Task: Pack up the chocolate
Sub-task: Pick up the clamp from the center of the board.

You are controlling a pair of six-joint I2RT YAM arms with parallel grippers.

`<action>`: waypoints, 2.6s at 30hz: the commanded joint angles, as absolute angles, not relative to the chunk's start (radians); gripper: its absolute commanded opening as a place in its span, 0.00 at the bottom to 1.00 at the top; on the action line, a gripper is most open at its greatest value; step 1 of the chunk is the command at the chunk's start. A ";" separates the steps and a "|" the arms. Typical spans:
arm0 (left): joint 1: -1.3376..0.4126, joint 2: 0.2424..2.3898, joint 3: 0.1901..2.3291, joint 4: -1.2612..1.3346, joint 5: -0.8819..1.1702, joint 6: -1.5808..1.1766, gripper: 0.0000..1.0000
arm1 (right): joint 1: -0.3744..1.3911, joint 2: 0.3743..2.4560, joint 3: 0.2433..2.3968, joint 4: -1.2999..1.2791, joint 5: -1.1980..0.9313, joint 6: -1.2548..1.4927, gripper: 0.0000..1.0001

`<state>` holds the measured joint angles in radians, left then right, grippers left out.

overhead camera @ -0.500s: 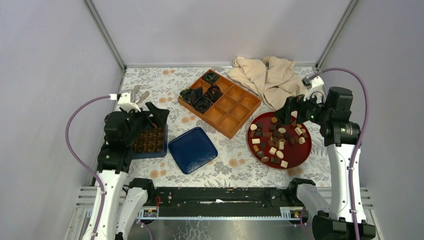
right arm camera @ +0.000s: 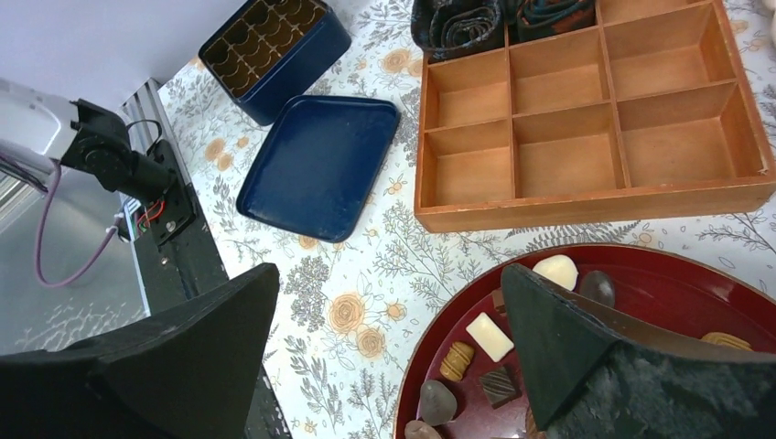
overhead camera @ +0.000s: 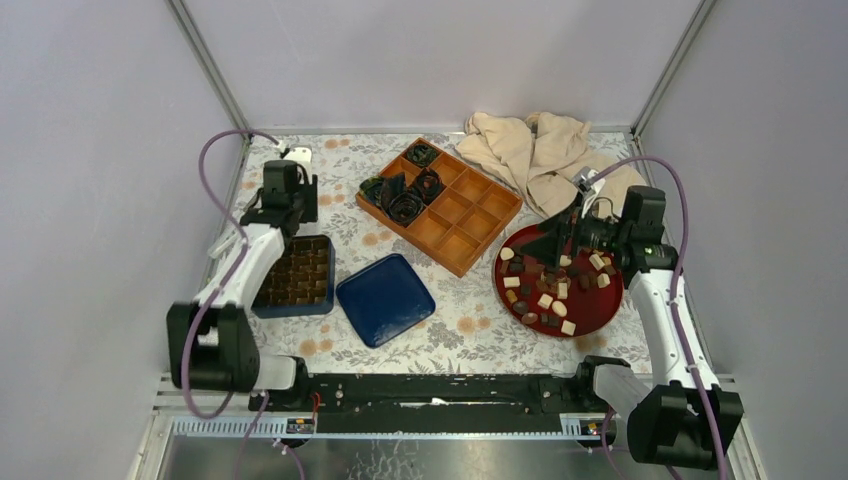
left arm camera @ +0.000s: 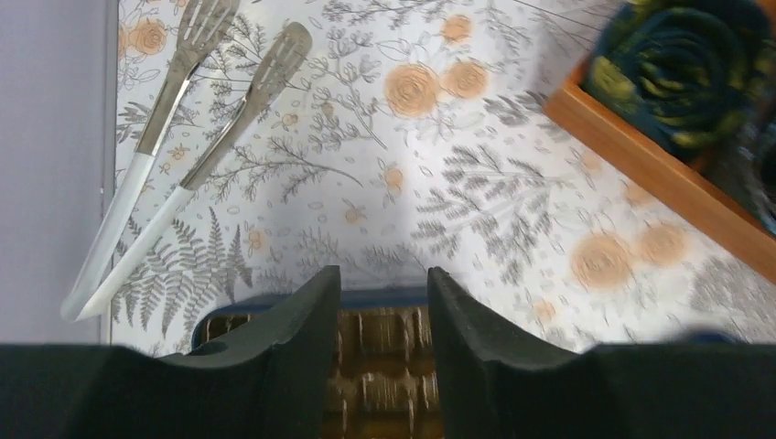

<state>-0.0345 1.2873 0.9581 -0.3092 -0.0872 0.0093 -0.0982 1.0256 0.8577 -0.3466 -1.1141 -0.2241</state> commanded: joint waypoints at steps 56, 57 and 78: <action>0.279 2.081 1.689 -0.191 0.124 0.241 0.00 | -0.092 1.086 0.836 -0.305 -1.075 -0.347 1.00; 0.273 2.060 1.682 -0.168 0.118 0.241 0.00 | -0.092 1.085 0.835 -0.305 -1.076 -0.347 1.00; -0.167 1.282 0.952 0.563 0.578 -0.592 0.00 | -0.092 0.968 0.748 -0.285 -1.340 -0.450 1.00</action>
<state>-0.0471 1.4158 1.1542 0.2218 0.3985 -0.2604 -0.0982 0.9997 0.7643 -0.3058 -1.2266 -0.4080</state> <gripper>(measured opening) 0.055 0.993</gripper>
